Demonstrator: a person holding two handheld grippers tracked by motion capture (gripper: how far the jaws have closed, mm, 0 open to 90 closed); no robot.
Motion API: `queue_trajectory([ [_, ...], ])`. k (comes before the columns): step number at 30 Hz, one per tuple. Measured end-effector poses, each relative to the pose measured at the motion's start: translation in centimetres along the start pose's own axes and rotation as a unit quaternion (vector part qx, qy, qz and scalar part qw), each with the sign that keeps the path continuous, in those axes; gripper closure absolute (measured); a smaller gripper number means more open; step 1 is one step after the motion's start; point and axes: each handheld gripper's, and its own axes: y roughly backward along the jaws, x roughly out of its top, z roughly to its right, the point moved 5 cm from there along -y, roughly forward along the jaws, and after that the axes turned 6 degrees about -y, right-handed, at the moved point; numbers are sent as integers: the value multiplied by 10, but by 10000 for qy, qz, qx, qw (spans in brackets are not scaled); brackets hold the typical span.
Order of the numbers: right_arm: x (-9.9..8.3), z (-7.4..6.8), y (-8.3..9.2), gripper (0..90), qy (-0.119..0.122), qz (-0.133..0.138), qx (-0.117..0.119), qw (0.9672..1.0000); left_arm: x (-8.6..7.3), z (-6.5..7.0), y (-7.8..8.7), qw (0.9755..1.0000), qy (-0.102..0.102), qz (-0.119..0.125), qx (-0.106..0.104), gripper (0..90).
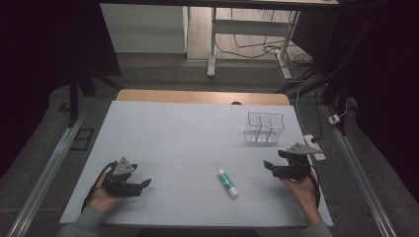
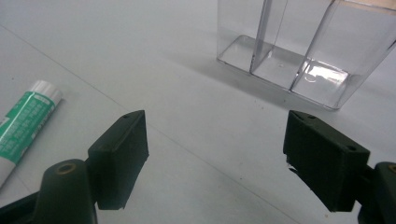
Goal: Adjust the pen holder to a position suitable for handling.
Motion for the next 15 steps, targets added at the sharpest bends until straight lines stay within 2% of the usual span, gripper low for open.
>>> queue_trajectory([
  [6, 5, 3, -1, 249, -36, -1, -97, 9999, 0, 0, -1, 10000, -25, -30, -7, 232],
  [15, 17, 20, -8, 299, -277, 45, -413, 9988, 0, 0, -2, 10000, -28, -37, -12, 232],
])
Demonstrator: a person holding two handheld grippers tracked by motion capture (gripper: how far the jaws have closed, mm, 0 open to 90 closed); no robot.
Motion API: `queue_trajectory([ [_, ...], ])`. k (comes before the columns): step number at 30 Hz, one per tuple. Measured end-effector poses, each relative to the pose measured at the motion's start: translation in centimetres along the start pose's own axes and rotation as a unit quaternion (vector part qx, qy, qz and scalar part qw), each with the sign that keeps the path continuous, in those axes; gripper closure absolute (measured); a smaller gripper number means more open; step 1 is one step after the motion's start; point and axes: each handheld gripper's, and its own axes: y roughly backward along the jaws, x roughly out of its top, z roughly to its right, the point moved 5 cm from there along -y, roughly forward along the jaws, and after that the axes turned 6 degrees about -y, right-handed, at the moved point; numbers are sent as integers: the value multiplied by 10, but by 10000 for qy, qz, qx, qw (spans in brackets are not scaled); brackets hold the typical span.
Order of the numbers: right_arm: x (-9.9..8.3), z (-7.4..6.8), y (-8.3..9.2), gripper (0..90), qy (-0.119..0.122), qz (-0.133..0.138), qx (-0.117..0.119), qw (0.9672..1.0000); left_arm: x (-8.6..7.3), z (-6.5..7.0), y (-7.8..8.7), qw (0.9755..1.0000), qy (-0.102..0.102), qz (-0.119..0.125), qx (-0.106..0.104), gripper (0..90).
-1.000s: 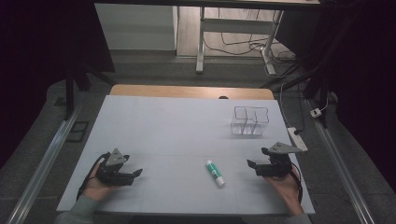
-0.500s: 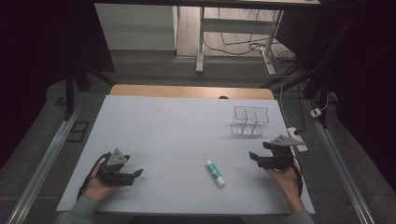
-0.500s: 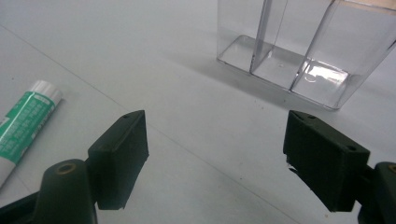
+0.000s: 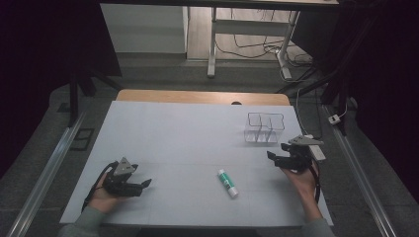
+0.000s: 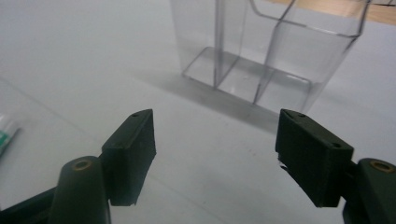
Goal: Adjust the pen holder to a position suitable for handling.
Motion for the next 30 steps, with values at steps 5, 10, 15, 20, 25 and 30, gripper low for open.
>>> queue_trajectory([
  [5, 4, 10, -5, 355, -74, 17, -140, 9999, 0, 0, 0, 10000, -2, -10, -13, 232],
  [10, 5, 18, -9, 424, -164, -24, -147, 9998, 0, 0, -1, 10000, -20, -18, -22, 232],
  [15, 8, 29, -12, 527, -241, -130, -255, 9993, 0, 0, -1, 10000, -30, -30, -27, 232],
  [20, 8, 40, -17, 701, -330, -144, -390, 9986, -1, 0, -1, 10000, -40, -36, -32, 232],
  [25, 10, 49, -22, 893, -399, -253, -547, 9974, -1, 0, -1, 10000, -43, -39, -29, 232],
  [30, 15, 62, -27, 895, -516, -227, -762, 9955, -1, 0, -1, 10000, -55, -52, -23, 232],
])
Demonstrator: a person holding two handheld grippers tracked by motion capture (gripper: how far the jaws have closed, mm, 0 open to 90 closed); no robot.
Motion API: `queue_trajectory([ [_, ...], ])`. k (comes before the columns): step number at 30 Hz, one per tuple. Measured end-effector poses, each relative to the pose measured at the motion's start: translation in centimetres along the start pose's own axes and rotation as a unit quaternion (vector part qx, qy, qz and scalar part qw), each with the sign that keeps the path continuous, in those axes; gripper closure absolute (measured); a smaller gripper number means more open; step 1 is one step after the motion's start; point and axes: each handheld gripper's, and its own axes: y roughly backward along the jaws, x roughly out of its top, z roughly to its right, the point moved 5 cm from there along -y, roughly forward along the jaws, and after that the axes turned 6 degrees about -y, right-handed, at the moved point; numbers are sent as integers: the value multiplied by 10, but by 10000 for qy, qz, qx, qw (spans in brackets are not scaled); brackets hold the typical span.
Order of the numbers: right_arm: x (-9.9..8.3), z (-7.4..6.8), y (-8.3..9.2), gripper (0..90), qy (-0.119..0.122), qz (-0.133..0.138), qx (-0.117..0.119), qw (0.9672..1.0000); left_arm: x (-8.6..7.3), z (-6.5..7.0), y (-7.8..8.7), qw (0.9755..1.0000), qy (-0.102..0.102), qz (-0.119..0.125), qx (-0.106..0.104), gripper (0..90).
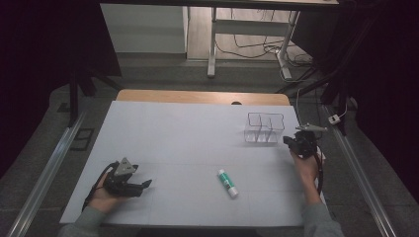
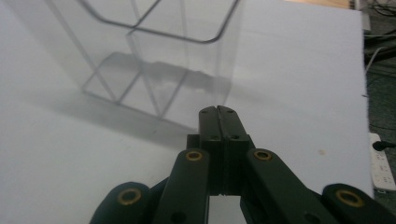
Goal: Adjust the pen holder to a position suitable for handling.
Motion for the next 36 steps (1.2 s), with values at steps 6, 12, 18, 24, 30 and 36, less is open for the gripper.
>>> queue_trajectory([
  [6, 9, 16, -10, 895, -83, 59, -77, 9999, 0, 0, 0, 10000, -2, -1, -5, 232],
  [12, 21, 25, -21, 894, -31, 25, -4, 10000, -1, 0, 0, 10000, 21, -2, 11, 232],
  [18, 24, 24, -28, 894, 76, -15, 182, 9998, -1, 0, -1, 10000, 8, -45, 14, 232],
  [24, 24, 18, -36, 894, 259, -126, 303, 9991, -2, 0, -1, 10000, 7, -42, 21, 232],
  [30, 24, 18, -38, 894, 254, -169, 274, 9992, -2, -1, -1, 10000, -2, -34, 22, 232],
  [36, 24, 16, -39, 895, 242, -169, 309, 9991, -1, 0, -1, 10000, -3, -32, 28, 233],
])
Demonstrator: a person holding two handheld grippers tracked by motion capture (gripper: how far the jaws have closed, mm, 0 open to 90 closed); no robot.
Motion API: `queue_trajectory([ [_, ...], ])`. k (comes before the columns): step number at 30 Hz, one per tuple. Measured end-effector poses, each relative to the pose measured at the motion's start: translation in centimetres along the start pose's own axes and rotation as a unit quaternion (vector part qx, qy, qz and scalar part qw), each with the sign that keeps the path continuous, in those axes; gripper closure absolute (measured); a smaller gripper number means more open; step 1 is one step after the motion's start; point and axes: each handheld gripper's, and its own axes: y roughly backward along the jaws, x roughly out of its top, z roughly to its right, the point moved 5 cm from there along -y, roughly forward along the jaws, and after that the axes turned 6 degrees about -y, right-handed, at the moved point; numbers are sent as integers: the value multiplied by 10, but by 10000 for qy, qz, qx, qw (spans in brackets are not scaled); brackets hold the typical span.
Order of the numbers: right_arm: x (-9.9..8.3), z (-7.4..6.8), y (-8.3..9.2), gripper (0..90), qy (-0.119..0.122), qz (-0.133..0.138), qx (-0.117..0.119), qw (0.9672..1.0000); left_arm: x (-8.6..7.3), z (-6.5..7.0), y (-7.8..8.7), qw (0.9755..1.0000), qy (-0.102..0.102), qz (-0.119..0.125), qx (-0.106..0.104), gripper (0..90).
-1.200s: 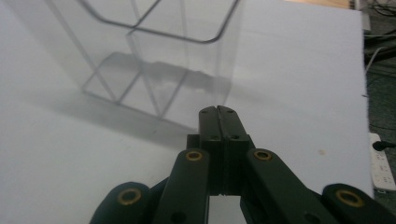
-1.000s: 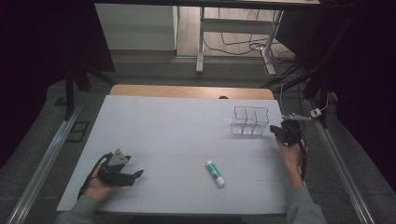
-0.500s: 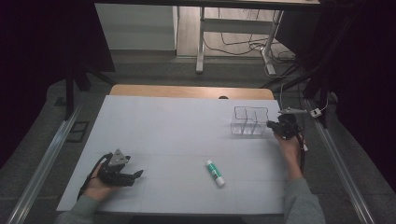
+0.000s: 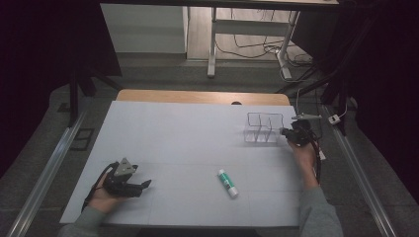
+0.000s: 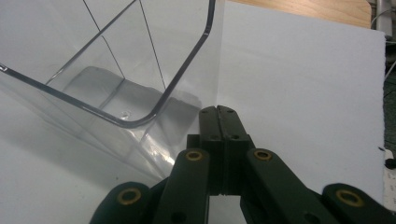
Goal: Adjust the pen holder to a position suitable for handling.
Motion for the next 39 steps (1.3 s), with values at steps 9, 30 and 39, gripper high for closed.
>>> queue_trajectory([
  [9, 3, -15, -5, 895, 89, -34, 85, 9999, 0, 0, 1, 10000, 12, 38, 13, 233],
  [30, 10, -56, -19, 895, 344, -89, 368, 9987, 1, 0, 1, 10000, -1, 31, 18, 233],
  [39, 15, -74, -23, 895, 456, -85, 502, 9977, 0, 0, 1, 10000, -11, 23, 16, 233],
])
